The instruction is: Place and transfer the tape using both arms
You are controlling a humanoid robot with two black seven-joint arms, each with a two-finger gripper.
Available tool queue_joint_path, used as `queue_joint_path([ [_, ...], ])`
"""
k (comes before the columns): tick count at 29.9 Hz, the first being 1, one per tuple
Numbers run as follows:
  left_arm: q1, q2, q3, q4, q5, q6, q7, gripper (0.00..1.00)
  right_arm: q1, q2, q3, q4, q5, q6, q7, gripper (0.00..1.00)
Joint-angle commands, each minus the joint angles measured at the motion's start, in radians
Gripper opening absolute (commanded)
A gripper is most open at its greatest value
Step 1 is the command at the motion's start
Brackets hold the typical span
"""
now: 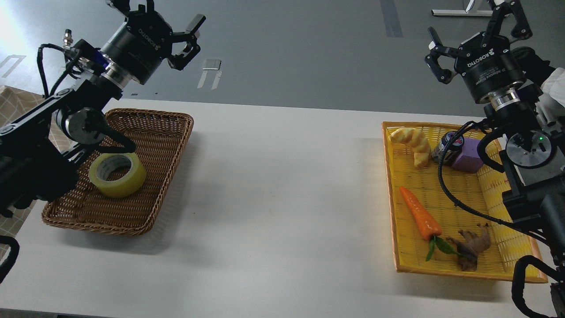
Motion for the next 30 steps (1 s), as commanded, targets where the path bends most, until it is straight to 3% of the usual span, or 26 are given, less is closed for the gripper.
queue_joint_path([
  [1, 0.024, -0.072, -0.020, 0.011, 0.006, 0.000, 0.007, 0.98, 0.005, -0.014, -0.007, -0.009, 0.001, 0.000, 0.000, 1.00],
  [8, 0.025, -0.135, -0.027, 0.034, 0.007, 0.000, 0.070, 0.98, 0.005, -0.014, -0.021, -0.014, 0.000, 0.000, 0.000, 1.00],
  [24, 0.036, -0.167, -0.059, 0.074, 0.009, 0.000, 0.064, 0.98, 0.013, -0.014, -0.068, -0.037, 0.004, 0.000, -0.003, 1.00],
  [30, 0.036, -0.183, -0.064, 0.099, 0.009, 0.000, 0.059, 0.98, 0.014, -0.005, -0.096, -0.021, 0.008, 0.000, -0.047, 1.00],
])
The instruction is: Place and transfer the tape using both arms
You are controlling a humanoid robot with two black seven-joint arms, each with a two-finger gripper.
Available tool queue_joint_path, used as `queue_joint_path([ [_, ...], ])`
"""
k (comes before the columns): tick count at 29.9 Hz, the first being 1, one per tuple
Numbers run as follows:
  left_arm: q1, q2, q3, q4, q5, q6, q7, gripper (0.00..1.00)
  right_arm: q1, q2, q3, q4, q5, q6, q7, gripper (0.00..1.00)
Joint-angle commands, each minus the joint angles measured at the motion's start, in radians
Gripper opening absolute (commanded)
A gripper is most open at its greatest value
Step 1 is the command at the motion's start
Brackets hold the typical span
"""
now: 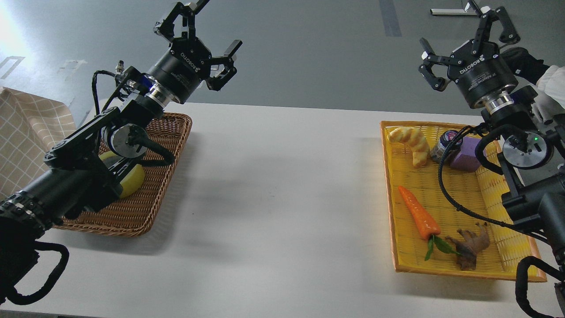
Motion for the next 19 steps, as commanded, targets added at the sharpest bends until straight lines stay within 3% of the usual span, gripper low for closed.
queue_joint_path([
  [1, 0.002, -0.008, 0.001, 0.013, 0.000, 0.000, 0.000, 0.98, 0.002, 0.014, -0.017, 0.006, 0.003, 0.000, -0.022, 1.00],
  [19, 0.025, 0.034, 0.001, 0.013, -0.012, 0.000, 0.004, 0.98, -0.003, 0.074, -0.024, 0.003, 0.002, 0.000, -0.022, 1.00],
])
